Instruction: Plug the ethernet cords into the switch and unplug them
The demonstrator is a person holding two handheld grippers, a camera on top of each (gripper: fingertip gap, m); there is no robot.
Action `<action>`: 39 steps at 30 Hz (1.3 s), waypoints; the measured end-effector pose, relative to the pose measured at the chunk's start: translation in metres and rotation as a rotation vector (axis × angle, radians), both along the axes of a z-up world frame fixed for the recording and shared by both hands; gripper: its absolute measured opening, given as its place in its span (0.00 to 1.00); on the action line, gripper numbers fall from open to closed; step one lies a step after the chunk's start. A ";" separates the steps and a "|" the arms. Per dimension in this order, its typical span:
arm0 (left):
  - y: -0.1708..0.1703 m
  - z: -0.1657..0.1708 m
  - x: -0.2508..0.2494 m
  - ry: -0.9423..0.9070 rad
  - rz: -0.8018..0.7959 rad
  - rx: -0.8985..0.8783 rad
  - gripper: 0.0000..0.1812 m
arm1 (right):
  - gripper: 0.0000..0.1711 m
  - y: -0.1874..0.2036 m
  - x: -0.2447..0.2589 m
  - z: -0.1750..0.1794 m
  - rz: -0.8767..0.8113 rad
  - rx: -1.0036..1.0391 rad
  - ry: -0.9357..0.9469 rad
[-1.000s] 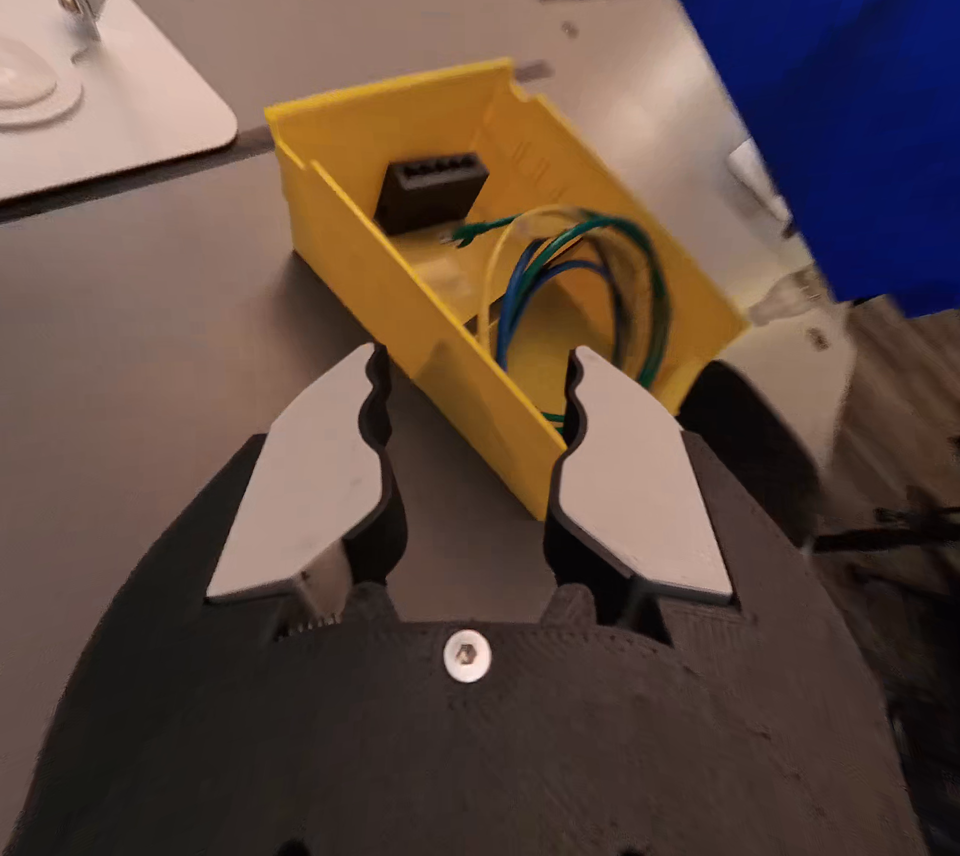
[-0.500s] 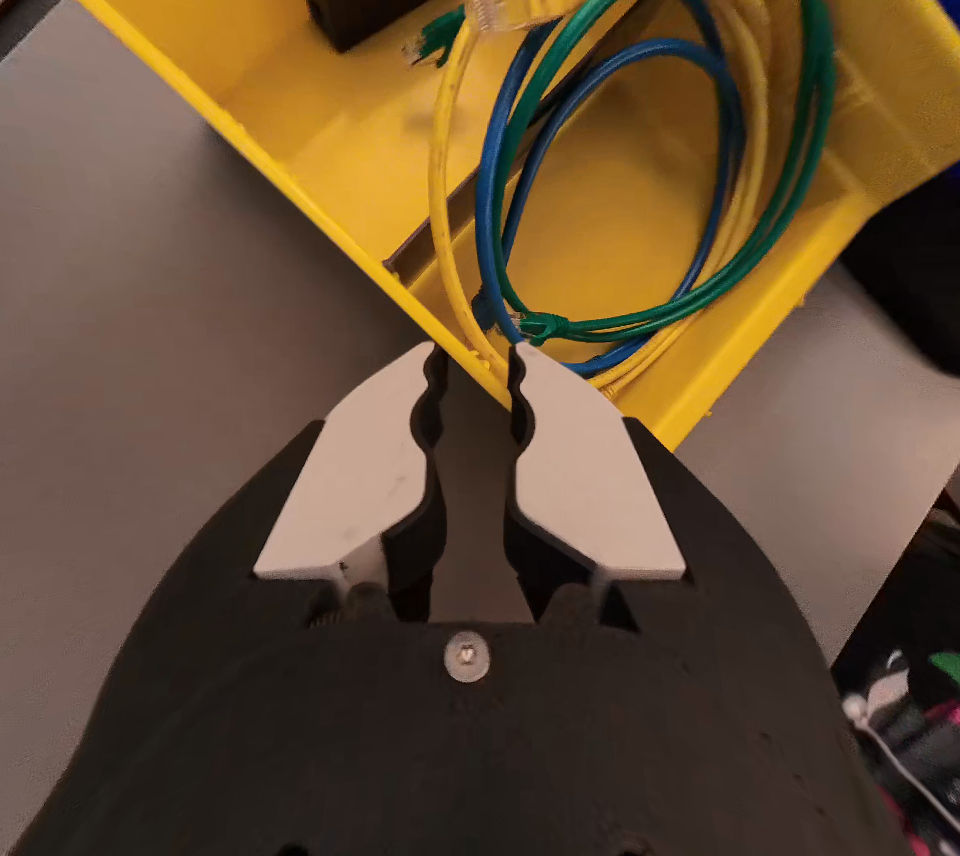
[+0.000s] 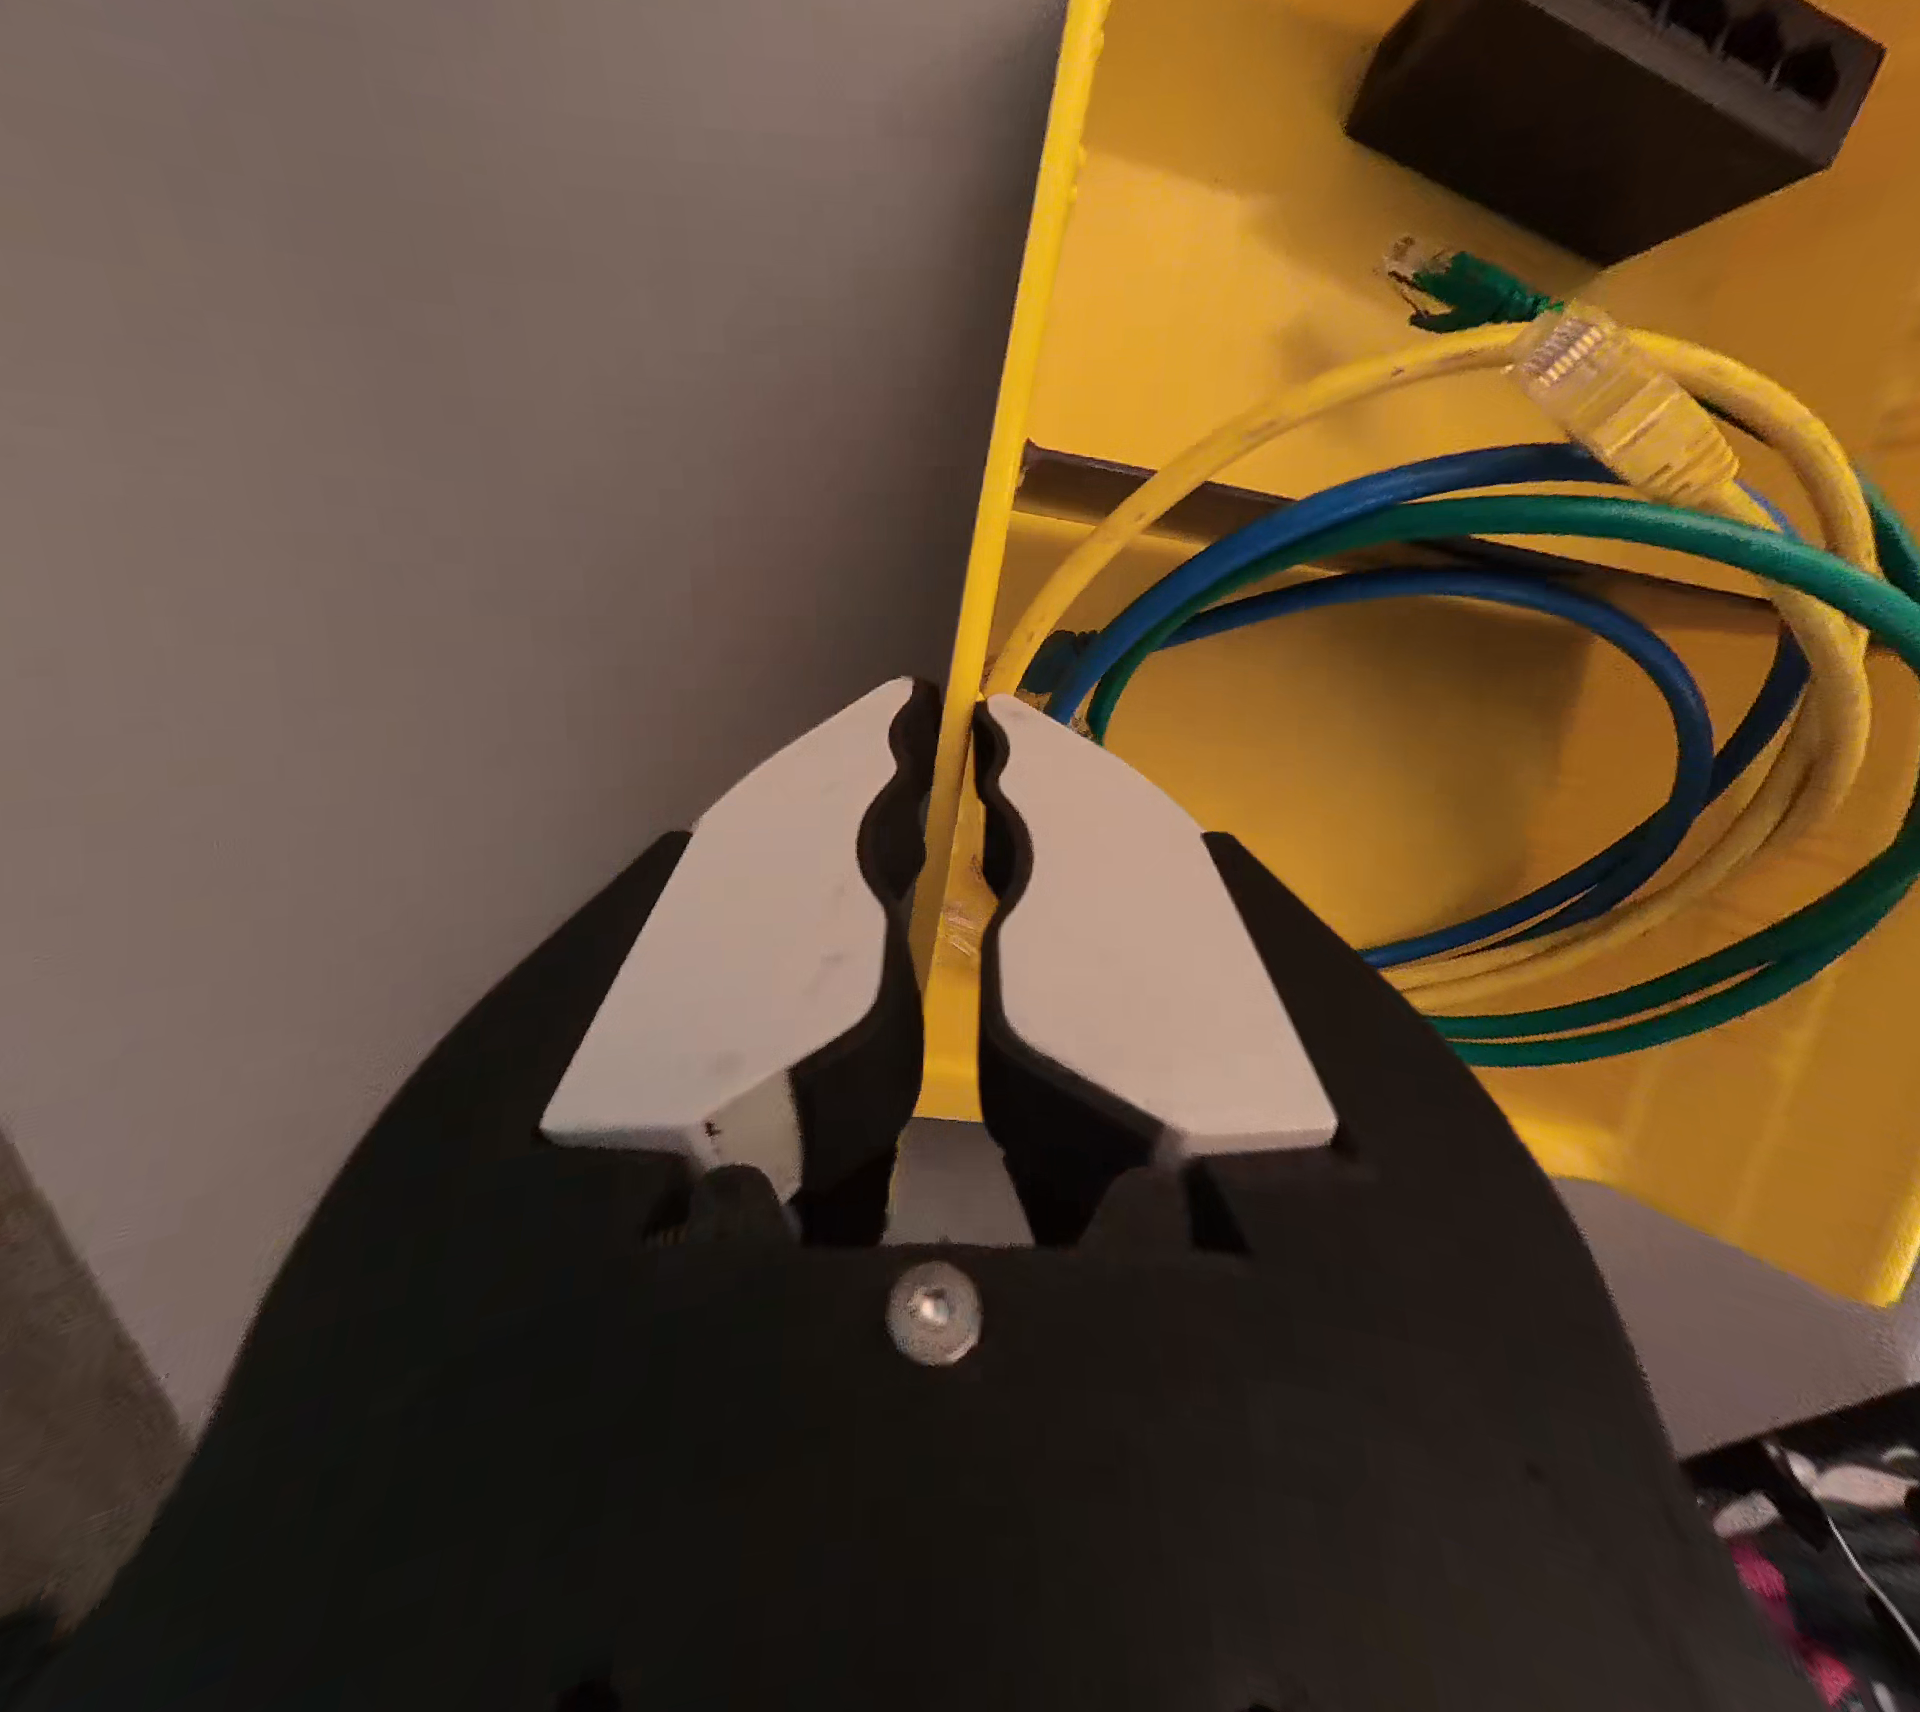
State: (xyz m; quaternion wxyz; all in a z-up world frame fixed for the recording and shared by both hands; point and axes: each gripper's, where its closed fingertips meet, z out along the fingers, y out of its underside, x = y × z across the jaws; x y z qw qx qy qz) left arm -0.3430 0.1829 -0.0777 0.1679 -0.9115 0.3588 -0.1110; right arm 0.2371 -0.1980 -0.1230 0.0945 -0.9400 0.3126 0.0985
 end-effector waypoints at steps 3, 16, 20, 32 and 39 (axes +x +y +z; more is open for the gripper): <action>0.011 0.001 -0.043 -0.033 0.116 -0.016 0.03 | 0.04 -0.009 0.015 0.001 -0.018 -0.023 -0.016; 0.021 0.002 -0.110 -0.151 0.315 -0.031 0.02 | 0.04 -0.020 0.040 0.001 -0.021 0.013 -0.035; 0.024 0.002 -0.112 -0.149 0.328 -0.018 0.02 | 0.04 -0.020 0.043 0.001 0.018 0.000 -0.064; 0.024 0.013 -0.121 -0.105 0.340 0.038 0.05 | 0.14 -0.018 0.047 0.007 0.131 -0.020 -0.257; 0.035 0.123 -0.075 -0.272 0.078 0.640 0.15 | 0.26 -0.006 0.052 0.097 0.089 0.229 -0.494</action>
